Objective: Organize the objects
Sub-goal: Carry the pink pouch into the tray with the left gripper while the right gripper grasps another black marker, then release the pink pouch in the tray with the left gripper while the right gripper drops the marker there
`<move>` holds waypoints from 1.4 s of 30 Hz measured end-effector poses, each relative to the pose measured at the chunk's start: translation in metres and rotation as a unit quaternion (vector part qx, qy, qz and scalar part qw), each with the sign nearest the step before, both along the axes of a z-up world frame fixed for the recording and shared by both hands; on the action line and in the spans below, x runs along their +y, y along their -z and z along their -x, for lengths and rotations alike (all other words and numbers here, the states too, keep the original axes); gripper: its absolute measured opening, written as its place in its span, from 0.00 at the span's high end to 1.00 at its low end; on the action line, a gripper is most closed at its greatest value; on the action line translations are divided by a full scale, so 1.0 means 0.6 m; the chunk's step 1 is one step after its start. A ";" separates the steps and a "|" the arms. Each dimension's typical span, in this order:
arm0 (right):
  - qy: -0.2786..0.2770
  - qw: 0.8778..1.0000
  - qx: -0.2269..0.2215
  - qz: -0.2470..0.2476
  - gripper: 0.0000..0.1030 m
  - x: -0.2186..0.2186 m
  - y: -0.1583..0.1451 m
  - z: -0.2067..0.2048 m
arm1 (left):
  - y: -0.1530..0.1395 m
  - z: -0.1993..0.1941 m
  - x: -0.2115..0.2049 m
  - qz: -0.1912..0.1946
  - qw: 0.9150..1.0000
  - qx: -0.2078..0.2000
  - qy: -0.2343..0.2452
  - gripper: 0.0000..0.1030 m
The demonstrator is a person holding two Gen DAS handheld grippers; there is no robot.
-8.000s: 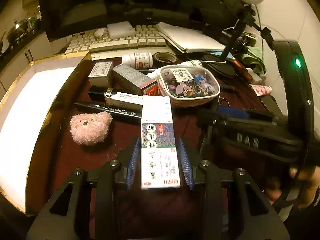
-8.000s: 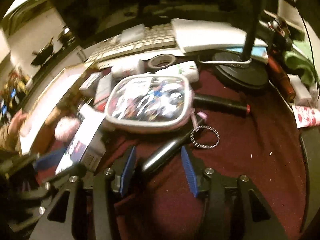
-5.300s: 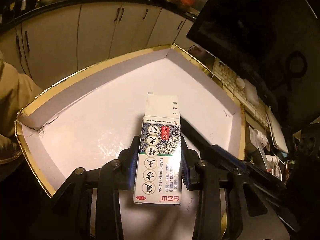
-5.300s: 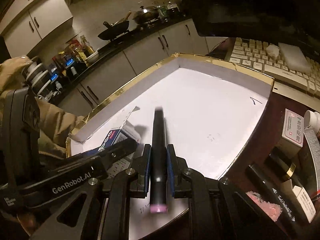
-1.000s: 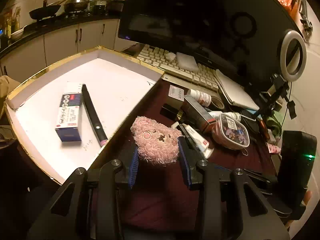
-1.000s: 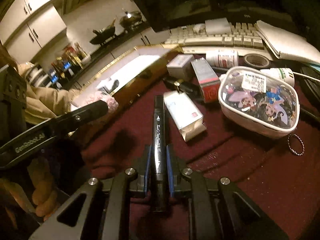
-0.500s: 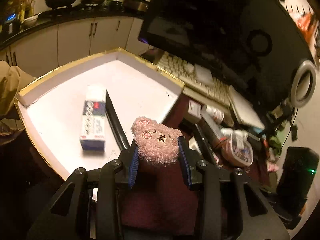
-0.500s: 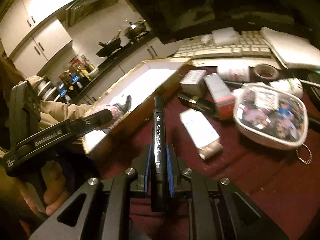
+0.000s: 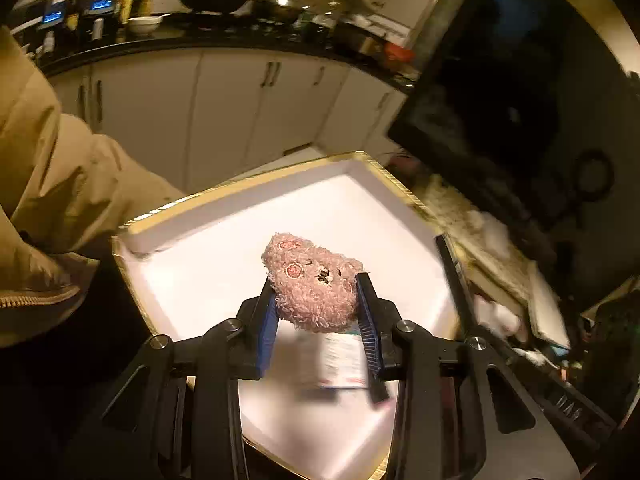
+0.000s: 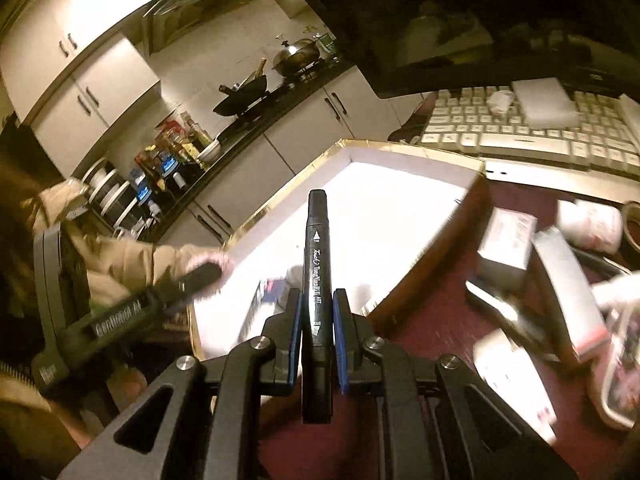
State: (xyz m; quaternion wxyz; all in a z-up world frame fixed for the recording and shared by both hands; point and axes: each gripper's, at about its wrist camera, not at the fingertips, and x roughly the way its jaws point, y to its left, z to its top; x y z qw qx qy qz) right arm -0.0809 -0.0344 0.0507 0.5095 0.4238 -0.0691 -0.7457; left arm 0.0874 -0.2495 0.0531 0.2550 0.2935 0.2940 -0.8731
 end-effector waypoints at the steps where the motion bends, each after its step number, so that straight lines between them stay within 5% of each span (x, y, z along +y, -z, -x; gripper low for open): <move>1: -0.001 1.000 -0.002 -0.001 0.87 -0.013 0.002 0.004 | 0.004 -0.003 -0.006 -0.004 1.000 -0.001 -0.001 0.66; 20: -0.005 0.995 0.025 -0.096 0.87 -0.120 0.055 0.006 | 0.048 0.031 -0.021 -0.018 0.998 -0.065 0.005 0.64; 28: -0.016 0.991 0.058 -0.117 0.86 -0.133 0.057 -0.010 | 0.045 0.035 -0.003 0.006 0.998 -0.057 0.004 0.49; 35: -0.039 0.995 0.030 -0.084 0.86 -0.125 0.051 -0.010 | 0.040 -0.003 0.005 0.004 1.000 -0.001 -0.028 0.37; 39: -0.092 0.996 0.007 -0.013 0.86 -0.092 0.025 -0.022 | 0.019 -0.030 0.042 0.039 0.998 0.039 -0.031 0.35; 41: -0.085 0.996 0.027 0.009 0.82 -0.055 0.007 -0.033 | 0.009 -0.036 0.066 0.047 0.997 0.055 -0.014 0.35; 42: -0.078 0.996 0.036 0.013 0.72 -0.035 0.001 -0.038 | 0.005 -0.039 0.082 0.049 0.996 0.069 0.002 0.34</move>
